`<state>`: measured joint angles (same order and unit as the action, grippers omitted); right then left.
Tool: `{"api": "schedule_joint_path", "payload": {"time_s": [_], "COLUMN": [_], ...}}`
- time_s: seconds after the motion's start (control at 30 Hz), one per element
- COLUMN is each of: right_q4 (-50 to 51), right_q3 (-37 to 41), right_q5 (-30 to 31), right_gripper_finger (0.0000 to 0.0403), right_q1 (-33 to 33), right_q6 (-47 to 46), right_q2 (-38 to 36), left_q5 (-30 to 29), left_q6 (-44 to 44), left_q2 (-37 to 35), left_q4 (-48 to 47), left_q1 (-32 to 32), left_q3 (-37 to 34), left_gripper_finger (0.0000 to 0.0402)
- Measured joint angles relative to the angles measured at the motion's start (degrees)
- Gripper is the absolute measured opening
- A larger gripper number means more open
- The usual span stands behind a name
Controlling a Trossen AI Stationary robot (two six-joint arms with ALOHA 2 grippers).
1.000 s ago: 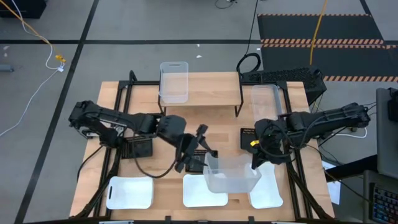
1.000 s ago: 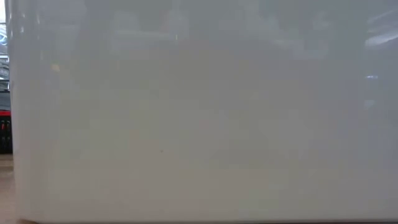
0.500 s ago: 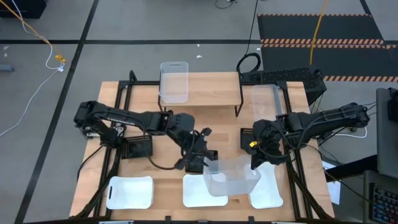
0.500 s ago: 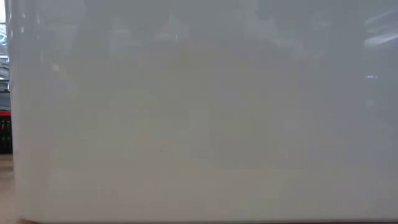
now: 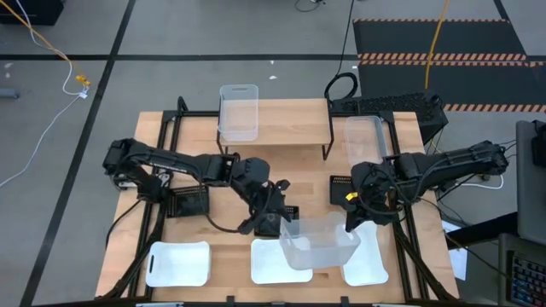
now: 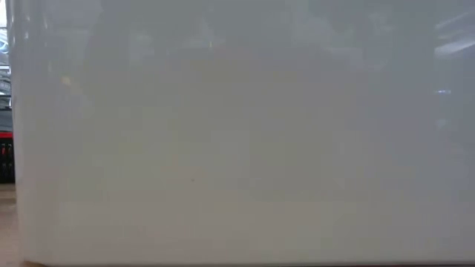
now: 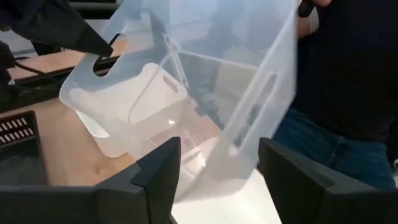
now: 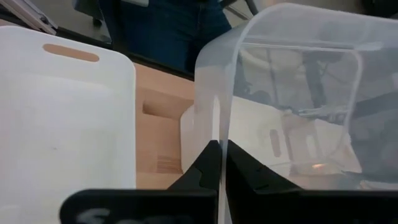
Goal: Stack baskets on shelf by color
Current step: Stack the middle transparent bin on top of the transparent bin on the shelf
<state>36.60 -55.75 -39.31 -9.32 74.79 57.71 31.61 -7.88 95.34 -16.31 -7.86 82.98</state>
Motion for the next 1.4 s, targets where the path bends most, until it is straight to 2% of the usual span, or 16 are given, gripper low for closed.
{"api": "schedule_joint_path", "payload": {"time_s": [0.13, 0.23, 0.33, 0.63, 0.8, 0.97, 1.17, 1.3, 1.4], "right_q4": [-1.91, -2.96, -3.28, -6.62, -7.85, -7.45, -12.44, -15.57, -20.12], "right_q3": [-0.02, -0.02, -0.02, -0.02, -0.02, -0.02, -0.09, -0.20, -0.20], "right_q5": [-0.05, -0.02, -0.11, 0.00, 0.00, 0.50, 2.69, 11.03, 20.24], "right_gripper_finger": [0.0000, 0.0000, 0.0000, 0.0000, 0.0000, 0.0010, 0.0054, 0.0093, 0.0122], "right_q1": [0.00, 0.00, 0.00, 1.44, 2.64, 2.99, 3.02, 3.02, 3.02], "right_q6": [0.03, 0.03, 0.05, 0.10, -1.77, -9.75, -27.04, -29.33, -30.84], "right_q2": [-0.09, -0.08, -0.09, -0.09, -0.09, -0.11, -0.75, -2.83, -5.10], "left_q5": [0.00, 0.21, 0.63, 3.50, 2.52, -3.22, -13.18, -21.65, -27.63], "left_q6": [-3.19, -4.26, -5.30, -5.47, -6.07, -5.86, -6.19, -6.14, -6.16], "left_q2": [1.51, 1.93, 2.40, 2.54, 2.52, 0.75, -4.86, -9.56, -12.07], "left_q4": [1.40, 1.64, 2.00, 1.26, 1.11, -1.60, -7.74, -11.57, -14.27], "left_q1": [-0.63, -1.30, -1.59, -2.24, -2.94, -3.49, -4.55, -4.90, -4.93], "left_q3": [0.02, -0.07, 0.06, -0.04, -0.04, -0.04, -0.04, -0.04, -0.04], "left_gripper_finger": [0.0221, 0.0205, 0.0169, 0.0016, 0.0010, 0.0010, 0.0007, 0.0014, 0.0013]}}
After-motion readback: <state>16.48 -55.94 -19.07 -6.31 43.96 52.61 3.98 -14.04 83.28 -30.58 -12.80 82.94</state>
